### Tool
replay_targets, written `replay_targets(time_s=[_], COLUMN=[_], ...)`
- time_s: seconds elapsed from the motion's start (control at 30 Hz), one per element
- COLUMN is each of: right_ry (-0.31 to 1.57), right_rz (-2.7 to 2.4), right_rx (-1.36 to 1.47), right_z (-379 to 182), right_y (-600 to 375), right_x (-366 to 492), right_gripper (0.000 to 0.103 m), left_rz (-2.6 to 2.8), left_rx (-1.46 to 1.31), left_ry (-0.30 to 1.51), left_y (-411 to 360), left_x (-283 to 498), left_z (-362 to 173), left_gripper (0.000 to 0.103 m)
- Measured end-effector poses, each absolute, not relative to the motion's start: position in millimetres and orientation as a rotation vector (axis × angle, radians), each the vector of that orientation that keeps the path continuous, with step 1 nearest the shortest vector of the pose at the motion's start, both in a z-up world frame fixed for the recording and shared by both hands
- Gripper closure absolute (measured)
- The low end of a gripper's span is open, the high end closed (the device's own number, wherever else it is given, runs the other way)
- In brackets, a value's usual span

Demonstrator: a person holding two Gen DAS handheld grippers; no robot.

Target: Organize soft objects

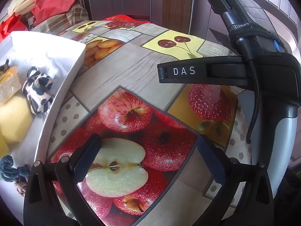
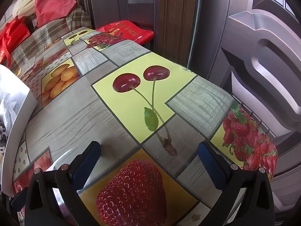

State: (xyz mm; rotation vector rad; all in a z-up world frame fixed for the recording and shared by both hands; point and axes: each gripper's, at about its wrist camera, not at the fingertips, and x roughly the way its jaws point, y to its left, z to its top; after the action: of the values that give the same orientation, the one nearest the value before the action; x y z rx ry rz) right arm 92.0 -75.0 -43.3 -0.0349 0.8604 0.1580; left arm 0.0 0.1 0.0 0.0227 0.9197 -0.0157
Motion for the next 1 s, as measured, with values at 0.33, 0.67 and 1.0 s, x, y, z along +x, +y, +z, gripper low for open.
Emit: replay_targets(time_s=[0.33, 0.67, 1.0], right_ry=[0.860, 0.859, 0.860], right_rz=[0.159, 0.159, 0.159], right_rx=[-0.033, -0.033, -0.033], right_z=[-43.5, -43.8, -44.1], right_y=[-74.6, -74.4, -74.1], right_x=[92.1, 92.2, 92.2], right_gripper=[0.000, 0.000, 0.000], left_rz=[-0.015, -0.016, -0.017], left_rx=[0.023, 0.023, 0.026], left_ry=[0.920, 0.920, 0.920], left_y=[0.0, 0.1, -3.2], left_x=[0.0, 0.0, 1.5], left_z=[0.0, 0.0, -1.2], left_gripper=[0.001, 0.001, 0.001])
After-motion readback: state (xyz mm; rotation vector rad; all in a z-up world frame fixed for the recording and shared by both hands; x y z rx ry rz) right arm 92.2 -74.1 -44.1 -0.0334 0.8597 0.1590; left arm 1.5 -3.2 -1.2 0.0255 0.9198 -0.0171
